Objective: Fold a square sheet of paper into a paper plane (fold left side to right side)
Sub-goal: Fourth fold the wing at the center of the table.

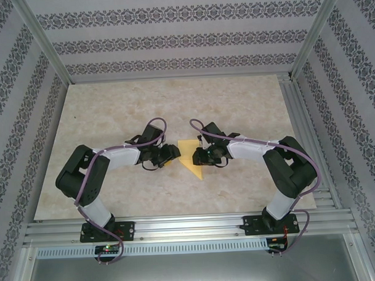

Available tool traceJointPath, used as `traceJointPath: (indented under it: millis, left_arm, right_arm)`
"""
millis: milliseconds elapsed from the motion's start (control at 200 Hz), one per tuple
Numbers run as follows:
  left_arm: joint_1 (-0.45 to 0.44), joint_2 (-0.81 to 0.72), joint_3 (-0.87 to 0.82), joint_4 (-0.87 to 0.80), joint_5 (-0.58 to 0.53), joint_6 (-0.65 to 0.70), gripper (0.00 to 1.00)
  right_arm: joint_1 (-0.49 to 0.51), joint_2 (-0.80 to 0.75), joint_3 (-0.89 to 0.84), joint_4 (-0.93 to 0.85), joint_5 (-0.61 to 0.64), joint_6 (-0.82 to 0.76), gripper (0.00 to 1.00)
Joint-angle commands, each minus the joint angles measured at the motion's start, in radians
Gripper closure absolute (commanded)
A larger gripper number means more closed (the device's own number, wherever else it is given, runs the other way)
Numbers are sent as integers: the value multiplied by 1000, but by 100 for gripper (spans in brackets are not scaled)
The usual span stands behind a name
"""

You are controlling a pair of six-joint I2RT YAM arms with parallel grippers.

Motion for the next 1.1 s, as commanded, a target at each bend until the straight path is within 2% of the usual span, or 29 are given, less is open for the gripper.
traceJointPath:
  millis: [0,325,565,869,1094]
  left_arm:
    - [-20,20,39,40,5,-17,48]
    - [-40,60,77,36,6,-18,52]
    - [-50,87,101,38,10,-19,62]
    - [-54,81,115,21,6,-12,63]
    - [-57,79,127,14,7,-9,77]
  right_arm:
    - [-11,14,19,11,20,-20,71]
    - [-19,25,15,4,27,-26,71]
    - [-23,31,14,7,19,-28,71]
    - [-27,41,16,0,24,-27,75]
    - [-29,14,24,-17,35,-28,73]
